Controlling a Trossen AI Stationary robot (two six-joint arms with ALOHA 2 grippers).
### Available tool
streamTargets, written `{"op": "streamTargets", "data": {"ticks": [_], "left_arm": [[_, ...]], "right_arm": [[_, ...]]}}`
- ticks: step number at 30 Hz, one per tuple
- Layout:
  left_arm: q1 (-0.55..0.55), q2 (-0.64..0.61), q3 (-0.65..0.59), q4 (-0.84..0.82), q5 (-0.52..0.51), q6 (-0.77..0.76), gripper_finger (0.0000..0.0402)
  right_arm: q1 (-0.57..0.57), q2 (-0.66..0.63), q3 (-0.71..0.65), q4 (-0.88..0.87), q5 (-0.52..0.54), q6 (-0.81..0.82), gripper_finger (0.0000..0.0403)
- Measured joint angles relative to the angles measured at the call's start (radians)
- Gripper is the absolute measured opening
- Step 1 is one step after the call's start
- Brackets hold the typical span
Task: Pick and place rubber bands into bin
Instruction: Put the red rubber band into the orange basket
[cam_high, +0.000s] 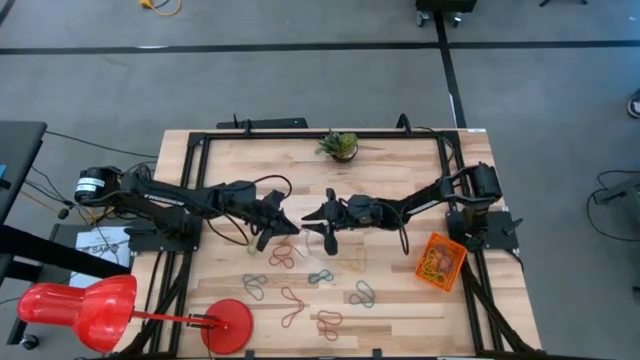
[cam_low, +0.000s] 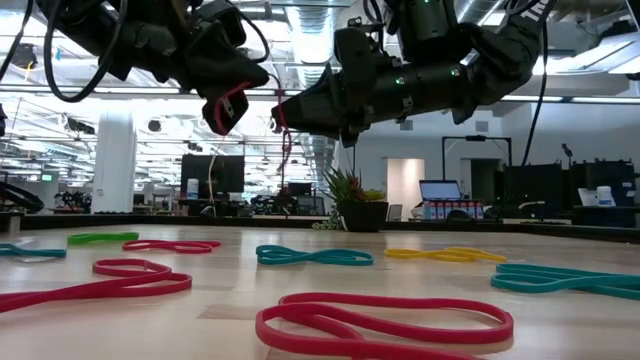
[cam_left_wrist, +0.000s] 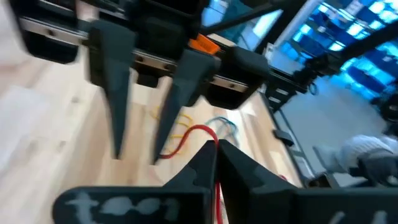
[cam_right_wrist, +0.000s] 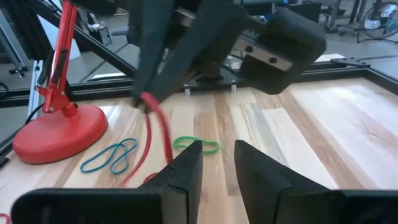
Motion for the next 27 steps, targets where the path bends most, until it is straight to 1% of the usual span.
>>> {"op": "streamTargets", "data": {"ticks": [5,10,15,20,22,27], "left_arm": [[0.000,0.000,0.000,-0.023,-0.082,0.000,0.0000],[0.000,0.000,0.000,-0.039,-0.086,-0.001,0.0000],[0.000,0.000,0.000,-0.105,-0.053,-0.005,0.0000],[0.001,0.000,0.000,-0.161,-0.137,-0.007,0.0000],[0.000,-0.001,0.000,-0.159,-0.166,-0.007,0.0000],[0.000,-0.001,0.000,-0.123,-0.155,0.005,0.0000]], "right_arm": [[0.001,0.000,0.000,0.001,-0.002,0.000,0.0088],[0.002,0.000,0.000,0.000,-0.003,0.000,0.0088],[0.002,0.000,0.000,-0.013,-0.003,0.000,0.0088],[0.000,0.000,0.000,-0.023,-0.003,0.000,0.0088],[0.000,0.000,0.000,-0.022,-0.003,0.000,0.0088],[0.000,0.000,0.000,-0.022,-0.003,0.000,0.0088]]}}
